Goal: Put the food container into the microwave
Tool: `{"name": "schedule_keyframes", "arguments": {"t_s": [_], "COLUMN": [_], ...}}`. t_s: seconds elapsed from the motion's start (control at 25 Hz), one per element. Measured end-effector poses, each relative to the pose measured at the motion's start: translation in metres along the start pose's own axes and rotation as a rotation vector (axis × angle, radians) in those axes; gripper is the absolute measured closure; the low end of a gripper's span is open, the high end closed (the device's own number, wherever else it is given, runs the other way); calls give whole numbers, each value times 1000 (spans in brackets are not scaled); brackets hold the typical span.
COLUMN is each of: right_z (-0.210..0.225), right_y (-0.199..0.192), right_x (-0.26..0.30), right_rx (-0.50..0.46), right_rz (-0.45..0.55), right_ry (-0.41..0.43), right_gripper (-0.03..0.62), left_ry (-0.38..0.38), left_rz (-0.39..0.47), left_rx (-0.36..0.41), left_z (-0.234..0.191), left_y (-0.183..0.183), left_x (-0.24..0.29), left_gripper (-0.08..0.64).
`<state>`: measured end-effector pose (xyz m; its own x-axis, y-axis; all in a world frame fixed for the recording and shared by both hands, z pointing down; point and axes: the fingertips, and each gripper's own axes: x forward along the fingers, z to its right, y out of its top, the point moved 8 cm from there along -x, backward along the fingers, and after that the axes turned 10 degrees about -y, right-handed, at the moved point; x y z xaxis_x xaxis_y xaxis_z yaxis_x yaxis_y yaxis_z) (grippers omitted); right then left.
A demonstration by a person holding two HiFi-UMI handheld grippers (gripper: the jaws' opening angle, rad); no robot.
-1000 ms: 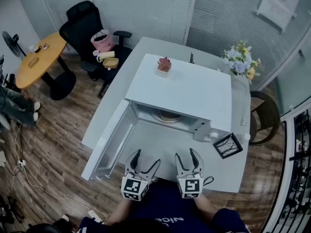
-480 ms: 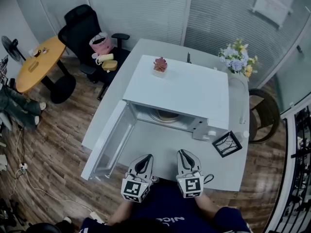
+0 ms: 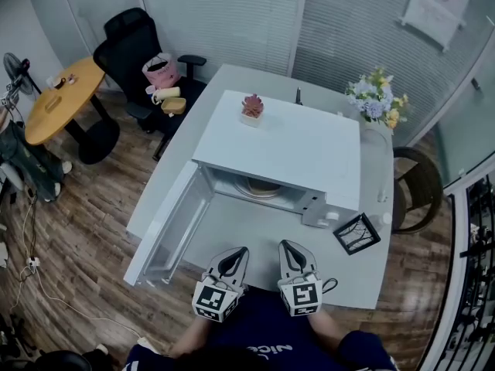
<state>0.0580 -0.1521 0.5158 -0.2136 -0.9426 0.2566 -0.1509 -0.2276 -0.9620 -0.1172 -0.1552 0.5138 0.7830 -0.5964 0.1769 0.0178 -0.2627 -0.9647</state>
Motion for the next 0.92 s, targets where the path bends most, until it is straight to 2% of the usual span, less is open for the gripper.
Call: {"name": "schedule_keyframes", "arguments": {"t_s": [0.92], "right_z": [1], "right_y": [-6], "right_x": [4], "right_rx": [-16], "right_rz": [-29], "right_ry": [10], "right_gripper": [583], "left_ry": [10], "left_rz": [-37], "left_rx": [-3], "left_z": [1], "left_y": [-6], "left_x": [6], "left_gripper": [557]}}
